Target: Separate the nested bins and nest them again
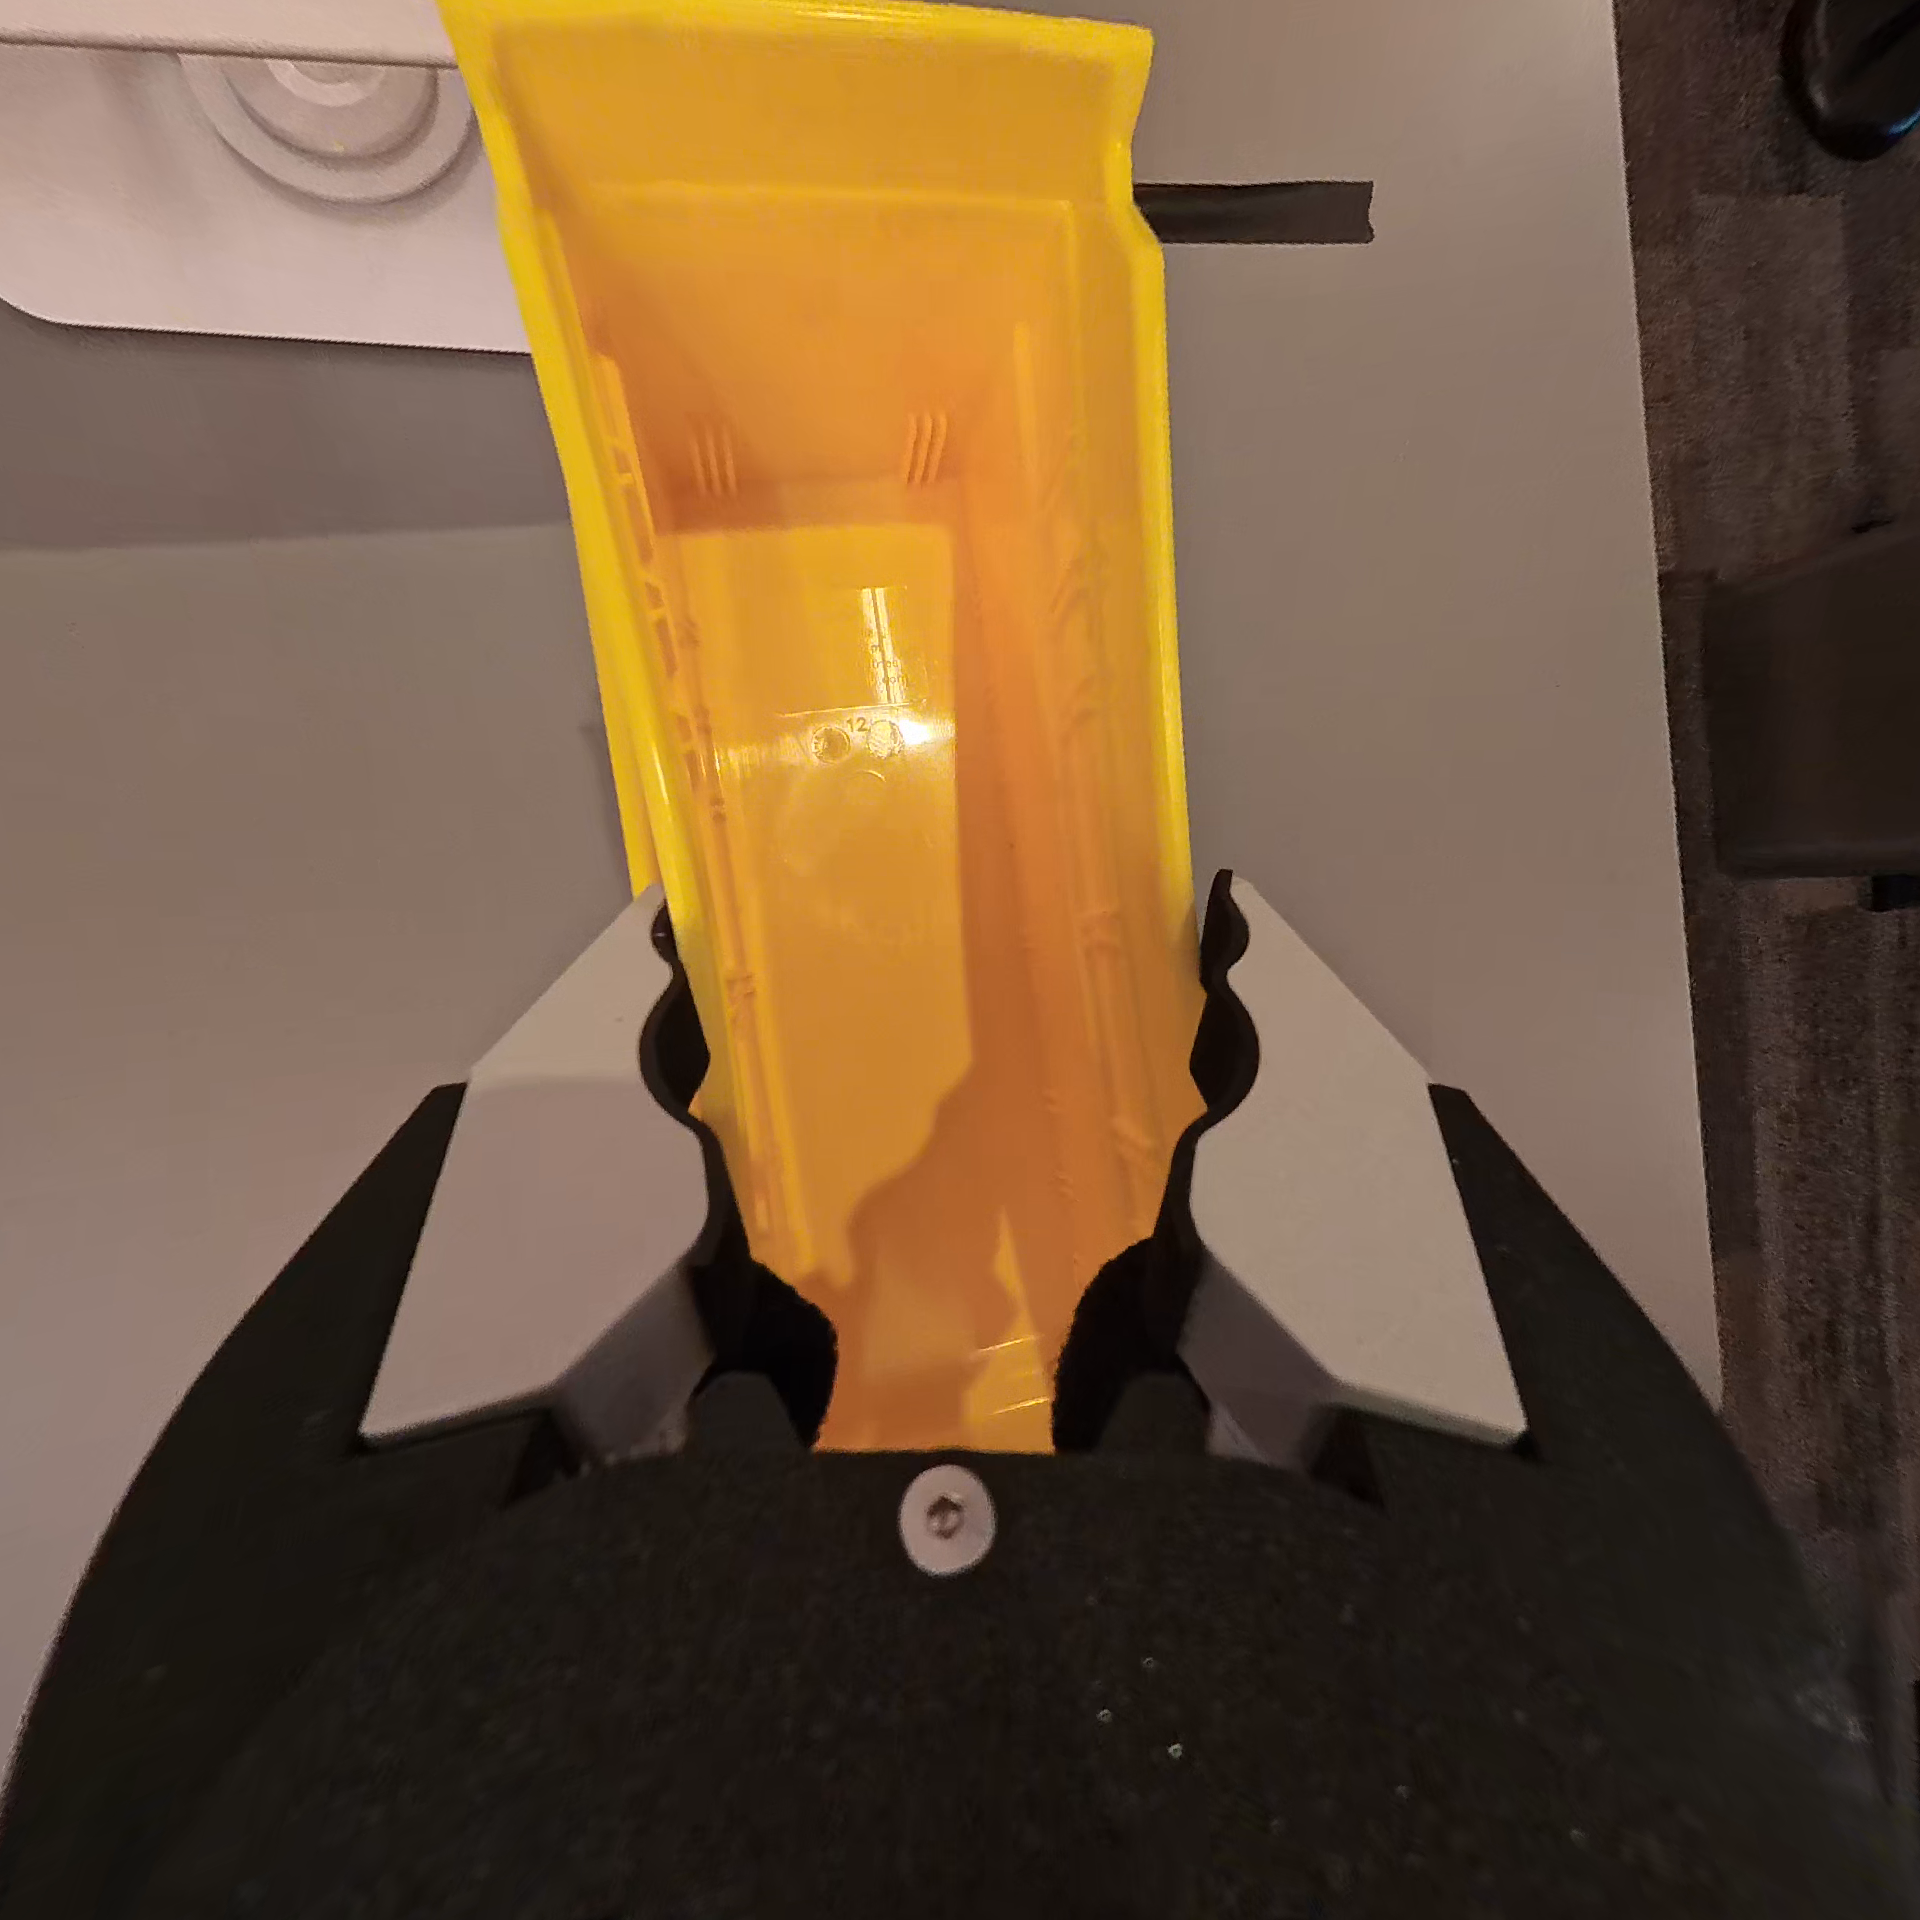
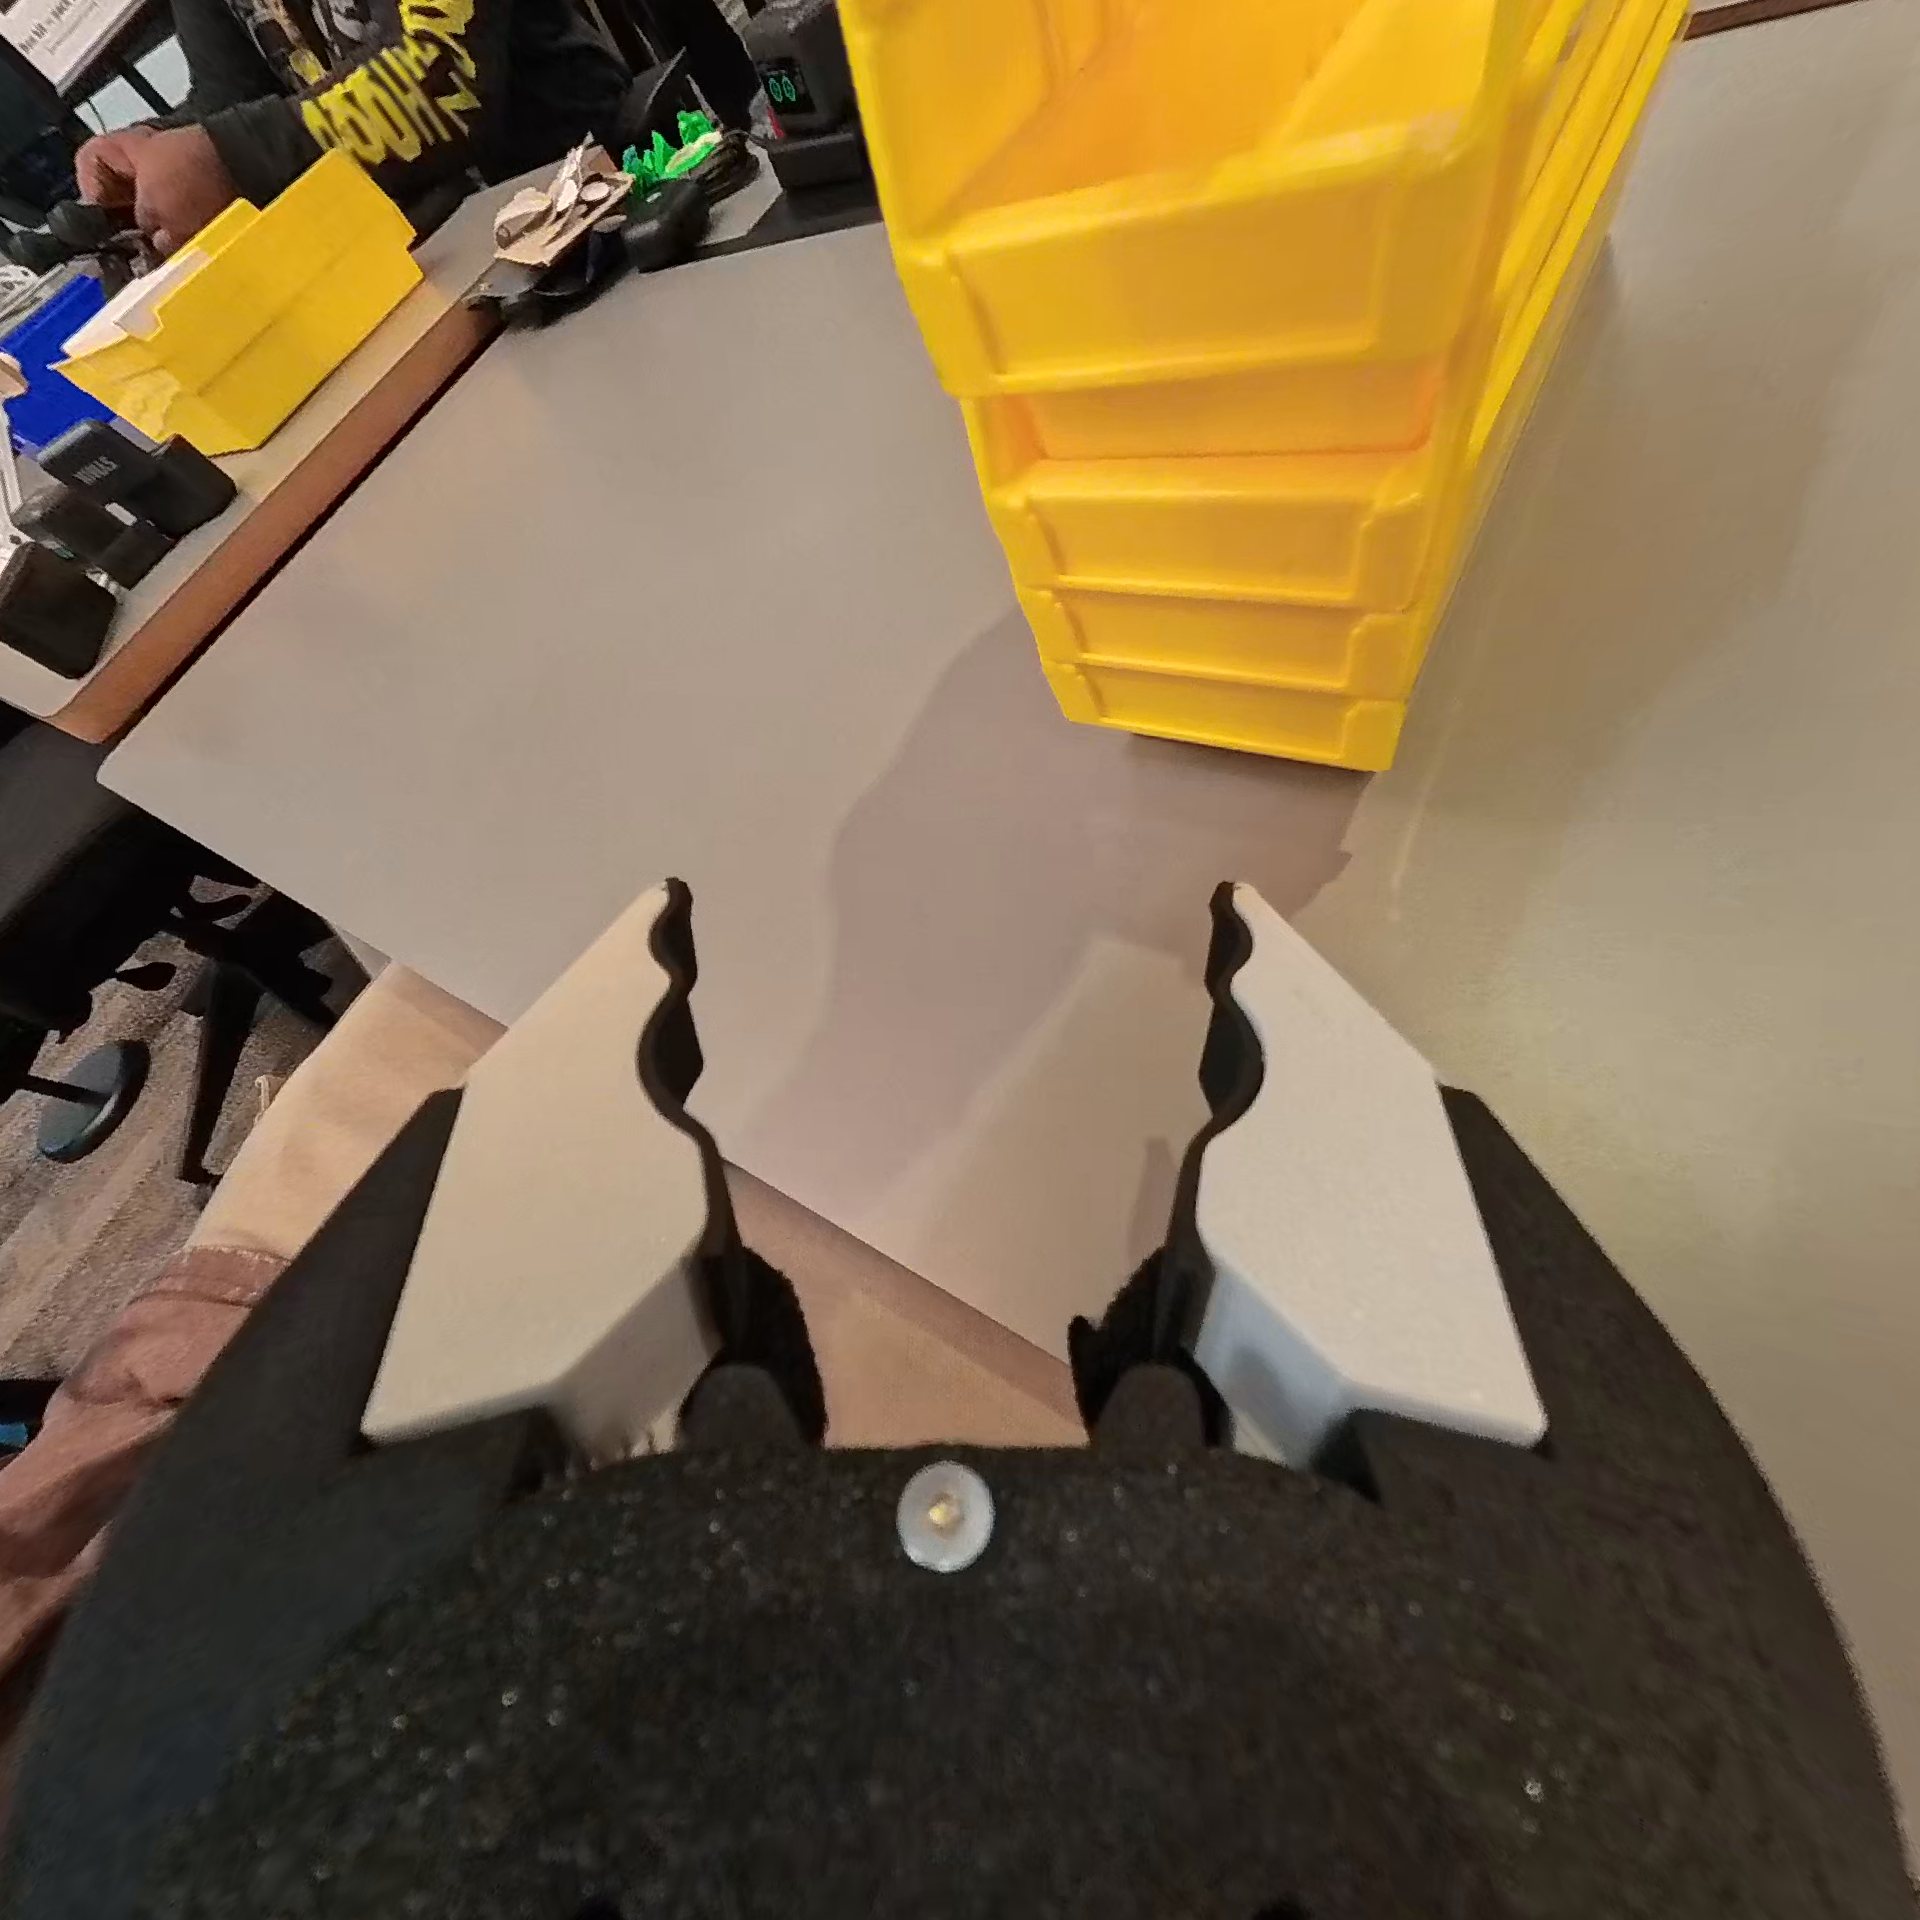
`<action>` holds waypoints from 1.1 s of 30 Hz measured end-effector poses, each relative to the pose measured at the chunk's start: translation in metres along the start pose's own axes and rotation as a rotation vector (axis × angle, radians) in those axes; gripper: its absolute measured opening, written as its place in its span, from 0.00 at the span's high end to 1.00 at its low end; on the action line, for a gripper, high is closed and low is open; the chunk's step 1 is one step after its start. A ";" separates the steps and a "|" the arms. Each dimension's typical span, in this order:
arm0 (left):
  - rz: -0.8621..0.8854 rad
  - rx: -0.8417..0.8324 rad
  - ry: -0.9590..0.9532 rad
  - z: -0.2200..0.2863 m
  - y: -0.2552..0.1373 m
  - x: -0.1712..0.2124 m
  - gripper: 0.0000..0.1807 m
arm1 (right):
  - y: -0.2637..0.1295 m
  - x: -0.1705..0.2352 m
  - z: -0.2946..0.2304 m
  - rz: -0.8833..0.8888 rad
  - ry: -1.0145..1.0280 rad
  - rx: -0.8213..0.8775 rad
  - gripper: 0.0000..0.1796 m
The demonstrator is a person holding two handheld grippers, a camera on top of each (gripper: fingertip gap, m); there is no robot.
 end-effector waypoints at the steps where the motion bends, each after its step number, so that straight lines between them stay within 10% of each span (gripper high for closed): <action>1: 0.008 -0.004 -0.002 0.000 -0.002 -0.001 0.48 | 0.000 0.000 0.000 -0.002 0.002 -0.002 0.45; 23: 0.031 -0.016 0.032 0.000 0.016 0.007 0.38 | 0.003 0.006 0.000 -0.037 -0.006 0.005 0.45; 33: 0.313 0.193 -0.071 -0.025 -0.047 0.006 0.38 | 0.002 0.005 0.004 -0.030 -0.005 0.012 0.45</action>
Point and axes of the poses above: each gripper's, where its closed fingertips meet, y out along the fingers, x out of its underside, z = x × y across the jaws, the point moved 3 cm from there along -y, back along the fingers, and after that the axes turned 15 degrees about y, right-handed, at the moved point
